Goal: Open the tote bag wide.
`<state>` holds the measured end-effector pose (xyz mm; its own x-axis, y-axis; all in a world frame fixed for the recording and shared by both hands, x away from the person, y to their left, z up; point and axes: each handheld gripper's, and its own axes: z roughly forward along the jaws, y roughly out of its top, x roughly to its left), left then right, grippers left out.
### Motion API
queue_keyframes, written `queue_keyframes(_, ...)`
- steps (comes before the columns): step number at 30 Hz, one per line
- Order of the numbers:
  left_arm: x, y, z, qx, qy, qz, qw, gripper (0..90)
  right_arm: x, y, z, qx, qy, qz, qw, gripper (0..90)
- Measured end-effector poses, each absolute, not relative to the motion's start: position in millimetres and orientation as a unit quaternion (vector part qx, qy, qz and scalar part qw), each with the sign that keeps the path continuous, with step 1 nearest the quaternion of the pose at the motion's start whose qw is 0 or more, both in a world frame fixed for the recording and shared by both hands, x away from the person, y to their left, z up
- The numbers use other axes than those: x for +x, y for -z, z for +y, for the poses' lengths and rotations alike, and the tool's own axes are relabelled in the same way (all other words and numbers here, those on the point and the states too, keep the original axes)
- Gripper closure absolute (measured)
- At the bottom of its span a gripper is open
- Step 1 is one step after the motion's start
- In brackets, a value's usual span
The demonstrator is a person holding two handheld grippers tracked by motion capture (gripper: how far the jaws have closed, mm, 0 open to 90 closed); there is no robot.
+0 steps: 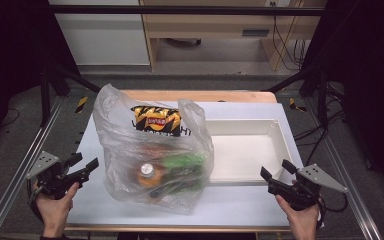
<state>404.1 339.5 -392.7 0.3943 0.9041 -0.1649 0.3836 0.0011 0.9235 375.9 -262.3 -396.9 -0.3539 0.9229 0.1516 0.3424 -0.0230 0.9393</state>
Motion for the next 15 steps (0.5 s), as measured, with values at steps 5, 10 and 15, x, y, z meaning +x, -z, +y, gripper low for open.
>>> queue_keyframes(5,398.4,382.3,335.5,0.657,-0.259,0.479,0.521,33.4,380.5,392.5,-246.1,0.475,-0.523,0.653,0.272,22.2)
queue_keyframes(10,394.5,374.4,333.4,0.656,-0.266,0.47,0.527,34.4,383.8,389.4,-232.5,0.458,-0.527,0.666,0.262,23.9)
queue_keyframes(15,394.1,364.9,329.2,0.656,-0.272,0.46,0.533,36.2,387.8,383.7,-215.6,0.44,-0.533,0.679,0.249,25.9)
